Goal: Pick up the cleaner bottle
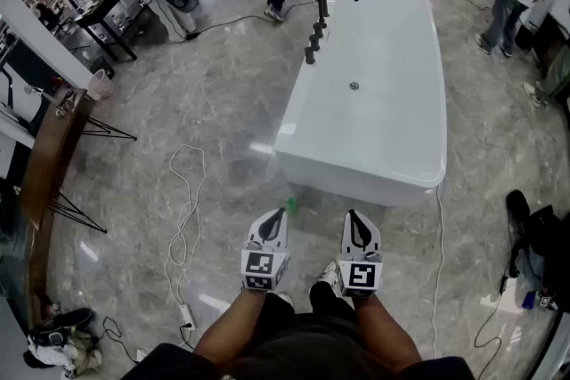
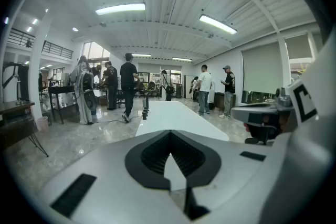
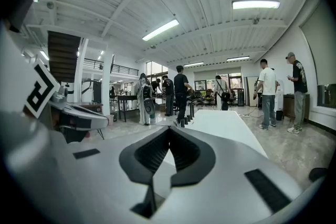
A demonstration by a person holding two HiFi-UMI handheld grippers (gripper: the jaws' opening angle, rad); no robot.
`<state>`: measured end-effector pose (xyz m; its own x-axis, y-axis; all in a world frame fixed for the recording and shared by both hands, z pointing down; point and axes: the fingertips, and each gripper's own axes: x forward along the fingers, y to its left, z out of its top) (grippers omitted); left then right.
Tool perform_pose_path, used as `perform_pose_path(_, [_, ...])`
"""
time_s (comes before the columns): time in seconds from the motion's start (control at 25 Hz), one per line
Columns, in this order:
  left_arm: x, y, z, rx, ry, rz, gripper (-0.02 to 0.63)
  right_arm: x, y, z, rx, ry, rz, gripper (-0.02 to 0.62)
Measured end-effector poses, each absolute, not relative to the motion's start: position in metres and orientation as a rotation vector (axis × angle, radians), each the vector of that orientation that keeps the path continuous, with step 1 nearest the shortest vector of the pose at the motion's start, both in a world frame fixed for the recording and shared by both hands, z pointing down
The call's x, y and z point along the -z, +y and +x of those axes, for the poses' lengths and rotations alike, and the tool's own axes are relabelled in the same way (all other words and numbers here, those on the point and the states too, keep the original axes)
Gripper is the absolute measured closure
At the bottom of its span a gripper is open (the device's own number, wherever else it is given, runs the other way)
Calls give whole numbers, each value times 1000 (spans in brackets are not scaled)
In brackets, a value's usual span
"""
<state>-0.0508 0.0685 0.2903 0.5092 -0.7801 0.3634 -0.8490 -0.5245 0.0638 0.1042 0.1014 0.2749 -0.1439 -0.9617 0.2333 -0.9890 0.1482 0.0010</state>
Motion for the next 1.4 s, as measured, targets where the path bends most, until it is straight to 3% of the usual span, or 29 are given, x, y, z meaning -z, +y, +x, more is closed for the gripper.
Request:
perform_pose_path(0.48, [-428, -20, -47, -465, -1399, 2518, 603, -390, 5, 96, -207, -2249, 1899, 578])
perform_pose_path(1.12, [-821, -52, -91, -455, -1483, 2401, 603, -756, -57, 55, -203, -2213, 1896, 578])
perform_pose_path(1.4, [-942, -40, -102, -507, -1485, 2392, 603, -856, -85, 53, -134, -2232, 1890, 578])
